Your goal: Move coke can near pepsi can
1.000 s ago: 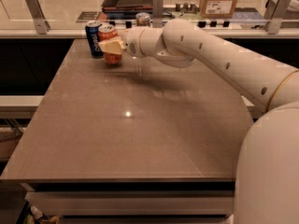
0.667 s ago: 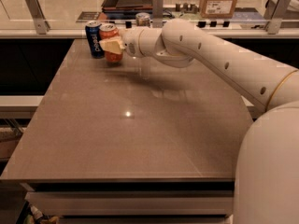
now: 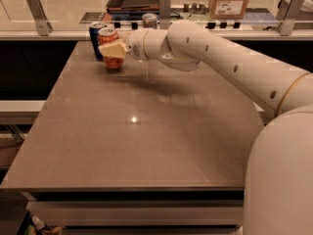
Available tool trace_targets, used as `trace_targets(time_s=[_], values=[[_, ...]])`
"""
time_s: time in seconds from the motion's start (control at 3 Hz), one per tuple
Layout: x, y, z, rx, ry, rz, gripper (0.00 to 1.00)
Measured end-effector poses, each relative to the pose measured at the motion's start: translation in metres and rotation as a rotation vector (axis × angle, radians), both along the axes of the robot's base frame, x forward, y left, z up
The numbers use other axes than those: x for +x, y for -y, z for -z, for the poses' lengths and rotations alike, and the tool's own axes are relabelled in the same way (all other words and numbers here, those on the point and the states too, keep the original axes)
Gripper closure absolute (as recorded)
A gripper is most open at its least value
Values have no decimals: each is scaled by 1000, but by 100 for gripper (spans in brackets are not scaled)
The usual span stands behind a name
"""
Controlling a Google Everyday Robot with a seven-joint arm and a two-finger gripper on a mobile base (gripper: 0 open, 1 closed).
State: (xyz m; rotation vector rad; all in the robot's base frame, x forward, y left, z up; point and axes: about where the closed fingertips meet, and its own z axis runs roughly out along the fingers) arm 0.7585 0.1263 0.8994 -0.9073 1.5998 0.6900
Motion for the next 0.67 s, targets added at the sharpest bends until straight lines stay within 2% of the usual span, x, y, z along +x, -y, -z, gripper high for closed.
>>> trace_targets(time_s=[0.33,0.67], values=[[-1,-3,0,0,-1,-4,84],[-1,-5,1,1,-1,-8,61]])
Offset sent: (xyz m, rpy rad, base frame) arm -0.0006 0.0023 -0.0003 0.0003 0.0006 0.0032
